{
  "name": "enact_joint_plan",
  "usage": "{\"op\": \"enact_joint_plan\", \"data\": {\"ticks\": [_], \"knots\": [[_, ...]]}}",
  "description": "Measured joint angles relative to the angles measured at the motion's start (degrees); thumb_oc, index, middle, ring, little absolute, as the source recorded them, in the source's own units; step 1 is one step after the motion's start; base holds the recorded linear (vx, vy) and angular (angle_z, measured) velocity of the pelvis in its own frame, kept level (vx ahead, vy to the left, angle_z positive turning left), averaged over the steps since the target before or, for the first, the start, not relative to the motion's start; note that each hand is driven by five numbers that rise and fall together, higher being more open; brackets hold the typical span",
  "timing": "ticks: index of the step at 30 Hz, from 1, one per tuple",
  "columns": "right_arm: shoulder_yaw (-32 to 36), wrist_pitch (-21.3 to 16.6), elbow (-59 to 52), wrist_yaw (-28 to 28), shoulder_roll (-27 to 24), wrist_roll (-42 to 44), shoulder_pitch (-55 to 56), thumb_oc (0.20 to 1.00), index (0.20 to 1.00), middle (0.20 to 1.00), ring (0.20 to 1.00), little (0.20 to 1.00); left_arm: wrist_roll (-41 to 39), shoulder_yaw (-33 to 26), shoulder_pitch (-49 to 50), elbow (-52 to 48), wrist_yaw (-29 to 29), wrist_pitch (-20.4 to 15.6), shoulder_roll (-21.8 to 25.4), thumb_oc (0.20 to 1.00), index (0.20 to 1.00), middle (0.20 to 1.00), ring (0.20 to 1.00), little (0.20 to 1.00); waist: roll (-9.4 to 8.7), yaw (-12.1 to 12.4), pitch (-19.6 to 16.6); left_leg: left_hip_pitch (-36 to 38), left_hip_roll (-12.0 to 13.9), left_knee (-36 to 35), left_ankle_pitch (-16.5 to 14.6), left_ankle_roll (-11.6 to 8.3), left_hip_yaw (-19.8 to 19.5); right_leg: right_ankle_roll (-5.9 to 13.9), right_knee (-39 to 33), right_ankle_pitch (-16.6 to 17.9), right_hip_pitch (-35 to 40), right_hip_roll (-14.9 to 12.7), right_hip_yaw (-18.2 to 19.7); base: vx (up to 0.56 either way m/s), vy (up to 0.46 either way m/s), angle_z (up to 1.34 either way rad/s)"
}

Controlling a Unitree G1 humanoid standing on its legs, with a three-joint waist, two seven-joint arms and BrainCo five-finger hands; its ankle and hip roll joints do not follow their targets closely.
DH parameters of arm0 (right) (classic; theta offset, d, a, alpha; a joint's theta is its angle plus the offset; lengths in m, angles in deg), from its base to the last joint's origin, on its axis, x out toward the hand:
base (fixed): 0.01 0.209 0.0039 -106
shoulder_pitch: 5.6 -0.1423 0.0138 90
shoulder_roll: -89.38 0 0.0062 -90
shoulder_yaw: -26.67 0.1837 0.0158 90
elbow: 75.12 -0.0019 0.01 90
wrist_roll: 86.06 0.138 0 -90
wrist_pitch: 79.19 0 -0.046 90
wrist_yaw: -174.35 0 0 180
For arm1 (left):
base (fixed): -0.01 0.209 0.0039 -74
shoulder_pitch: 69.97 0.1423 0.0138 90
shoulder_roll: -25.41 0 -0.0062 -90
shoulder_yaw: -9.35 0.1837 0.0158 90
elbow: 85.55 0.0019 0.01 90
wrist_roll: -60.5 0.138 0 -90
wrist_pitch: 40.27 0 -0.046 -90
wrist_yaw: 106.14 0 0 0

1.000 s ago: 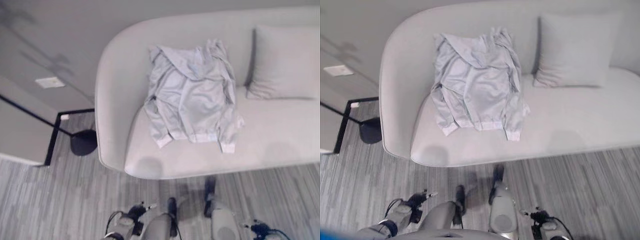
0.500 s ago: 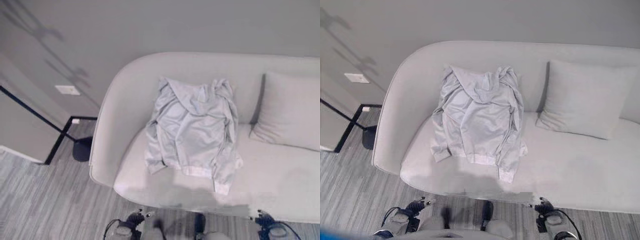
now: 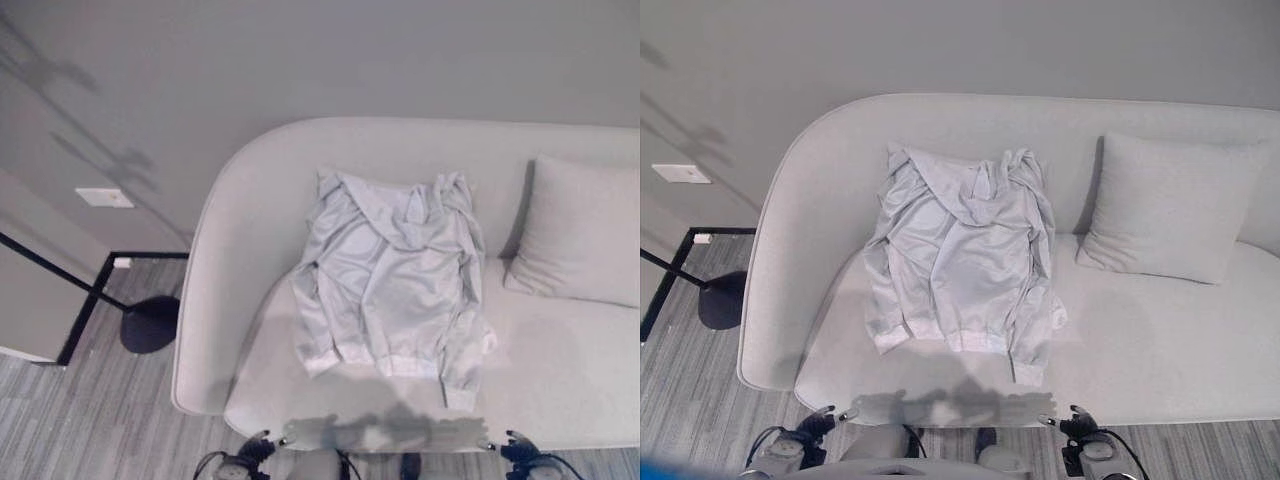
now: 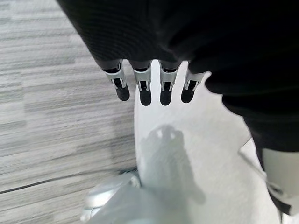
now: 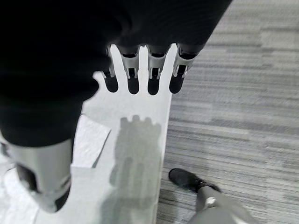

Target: Hang the clothes on the sofa on the clothes rack.

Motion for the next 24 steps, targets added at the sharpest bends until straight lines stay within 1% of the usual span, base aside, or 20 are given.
{"op": "enact_joint_plan", "data": {"ticks": [2, 3, 4, 5, 6, 7, 8, 9, 10, 13, 16, 17, 20, 22, 23, 24], "knots": [[0.0, 0.02, 0.04, 0.0, -0.05, 0.0, 0.0, 1.0, 1.0, 1.0, 1.0, 1.0, 0.02, 0.1, 0.98, -0.04, -0.07, 0.02, -0.26, 1.0, 1.0, 1.0, 1.0, 1.0, 0.41, 0.25, -0.38, 0.11, 0.53, 0.0, -0.13, -0.01, 0.66, -0.2, 0.0, -0.02, 0.02, 0.42, 0.16, 0.02, 0.029, -0.07], [0.0, 0.03, 0.02, 0.0, -0.06, 0.0, 0.0, 1.0, 1.0, 1.0, 1.0, 1.0, 0.03, 0.2, 1.44, -0.01, -0.09, 0.02, -0.38, 1.0, 1.0, 1.0, 1.0, 1.0, 0.46, 0.26, -0.45, 0.05, 0.64, -0.01, -0.65, -0.38, 0.87, -0.99, -0.02, -0.12, -0.03, 0.46, 0.08, 0.0, 0.0, 0.0], [-0.05, 0.05, 0.0, -0.01, 0.01, 0.0, 0.16, 1.0, 1.0, 1.0, 1.0, 1.0, 0.06, 0.18, 1.58, 0.21, -0.11, 0.05, -0.4, 1.0, 1.0, 1.0, 1.0, 1.0, -0.21, 0.09, -0.51, 0.0, 0.46, 0.11, -1.8, -1.97, 1.47, -1.76, -0.04, 0.16, -0.31, -0.21, -0.02, 0.03, 0.017, -0.05], [-0.14, 0.11, -0.01, 0.04, 0.24, 0.0, 0.45, 1.0, 1.0, 1.0, 1.0, 1.0, 0.09, 0.09, 1.88, 1.05, -0.18, 0.17, -0.39, 1.0, 1.0, 1.0, 1.0, 1.0, -2.43, 0.36, -0.41, -0.49, -0.4, 3.45, -1.84, -1.62, 2.47, -2.44, -0.02, 0.62, -0.8, -2.32, 0.02, 0.03, 0.017, -0.1], [-0.19, 0.12, -0.03, 0.03, 0.23, 0.0, 0.53, 1.0, 1.0, 1.0, 1.0, 1.0, 0.09, 0.11, 2.05, 1.67, -0.18, 0.2, -0.4, 1.0, 1.0, 1.0, 1.0, 1.0, -2.93, 0.41, -0.69, -0.42, -0.23, 6.5, -2.59, -1.92, 2.81, -2.16, 0.06, 0.77, -0.95, -2.96, 0.0, 0.03, 0.015, -0.1], [-0.19, 0.13, -0.03, 0.03, -0.1, 0.0, 0.8, 1.0, 1.0, 1.0, 1.0, 1.0, 0.09, 0.13, 2.6, 1.69, -0.16, 0.16, -0.57, 1.0, 1.0, 1.0, 1.0, 1.0, -2.54, 0.08, -1.08, 0.81, 0.52, 6.58, -5.11, -2.2, 2.28, -1.76, 0.25, 0.76, -1.03, -2.64, -0.04, 0.0, 0.0, 0.0], [-0.18, 0.14, -0.05, 0.03, -0.43, 0.0, 1.16, 1.0, 1.0, 1.0, 1.0, 1.0, 0.09, 0.14, 2.85, 1.61, -0.14, 0.14, -0.71, 1.0, 1.0, 1.0, 1.0, 1.0, -1.65, -0.17, -1.4, 1.53, 1.17, 4.96, -6.34, -1.58, 1.44, -0.84, 0.34, 1.21, -0.96, -1.96, -0.07, 0.02, 0.012, 0.04], [-0.12, 0.27, -0.08, -0.04, -0.16, 0.01, 1.68, 1.0, 1.0, 1.0, 1.0, 1.0, 0.09, 0.12, 2.73, 1.31, -0.06, 0.09, -0.36, 1.0, 1.0, 1.0, 1.0, 1.0, -1.56, -0.38, -1.45, 3.38, 0.92, 1.12, -3.83, 1.03, 1.32, -0.04, 0.33, 1.86, -1.01, -2.16, 0.08, 0.0, 0.0, 0.0], [-0.1, 0.27, -0.12, -0.05, 0.02, 0.02, 1.71, 1.0, 1.0, 1.0, 1.0, 1.0, 0.09, 0.13, 2.66, 1.11, -0.04, 0.1, -0.1, 1.0, 1.0, 1.0, 1.0, 1.0, -1.76, -0.48, -1.44, 3.71, 0.7, 0.38, -3.37, 1.2, 1.27, 0.14, 0.21, 1.85, -1.02, -2.33, 0.05, 0.0, 0.0, 0.0], [0.06, 0.21, -1.2, 0.1, 0.07, 0.03, 1.29, 1.0, 1.0, 1.0, 1.0, 1.0, 0.09, 0.22, 2.28, -0.85, -0.01, 0.04, 0.33, 1.0, 1.0, 1.0, 1.0, 1.0, -2.57, -1.13, -1.32, 3.77, 0.16, 0.34, -3.54, 0.99, 1.32, 0.9, 0.03, 1.89, -1.1, -3.06, 0.04, 0.0, 0.0, 0.0], [0.17, 0.19, -4.49, 0.14, 0.02, 0.04, 1.07, 1.0, 1.0, 1.0, 1.0, 1.0, 0.12, 0.32, 1.47, -4.35, 0.3, 0.16, 1.16, 1.0, 1.0, 1.0, 1.0, 1.0, -2.41, -1.22, -1.25, 4.0, 0.17, 0.05, -3.56, 0.96, 1.37, 1.44, 0.02, 1.53, -0.98, -3.2, 0.18, 0.0, 0.013, -0.02], [0.24, 0.09, -6.58, 0.21, -0.31, 0.04, 1.38, 1.0, 1.0, 1.0, 1.0, 1.0, 0.13, 0.84, 1.98, -7.05, 0.43, 0.03, 2.02, 1.0, 1.0, 1.0, 1.0, 1.0, -2.17, -1.25, -1.12, 3.98, 0.33, 0.04, -3.52, 0.91, 1.39, 1.43, 0.02, 1.54, -1.01, -3.16, 0.22, 0.0, 0.0, 0.0], [2.68, -0.17, -16.31, 0.76, -3.71, 0.08, 2.42, 1.0, 1.0, 1.0, 1.0, 1.0, 0.03, 0.93, 3.05, -18.91, 1.65, 0.01, 5.16, 1.0, 1.0, 1.0, 1.0, 1.0, -0.46, -1.3, -0.99, 3.04, 0.94, 0.04, -3.06, 0.33, 1.33, 1.05, 0.01, 1.84, -2.04, -2.59, 0.3, 0.0, 0.0, 0.0], [3.75, -0.53, -18.8, 1.34, -6.18, 0.1, 1.71, 1.0, 1.0, 1.0, 1.0, 1.0, 0.0, 0.68, 2.91, -24.52, 2.18, -0.48, 6.79, 1.0, 1.0, 1.0, 1.0, 1.0, 0.3, -1.25, -0.96, 2.58, 1.13, 0.04, -2.87, 0.19, 1.34, 0.92, 0.02, 2.19, -2.53, -2.4, 0.29, 0.0, 0.0, 0.0], [4.7, -0.54, -19.3, 1.59, -8.15, 0.14, 0.25, 1.0, 1.0, 1.0, 1.0, 1.0, -0.06, 0.7, 1.85, -27.33, 2.4, -1.31, 8.5, 1.0, 1.0, 1.0, 1.0, 1.0, 0.7, -1.31, -1.16, 2.51, 1.32, 0.04, -2.81, 0.22, 1.38, 0.54, 0.03, 2.46, -2.61, -2.2, 0.3, 0.0, 0.0, 0.0], [4.73, -0.73, -19.55, 1.92, -9.01, 0.14, -0.46, 1.0, 1.0, 1.0, 1.0, 1.0, -0.16, 0.41, 0.96, -27.69, 2.61, -1.88, 9.07, 1.0, 1.0, 1.0, 1.0, 1.0, 0.75, -1.31, -1.21, 2.48, 1.46, 0.04, -2.8, 0.23, 1.37, 0.54, 0.03, 2.46, -2.62, -2.07, 0.3, -0.03, 0.01, -0.02]]}}
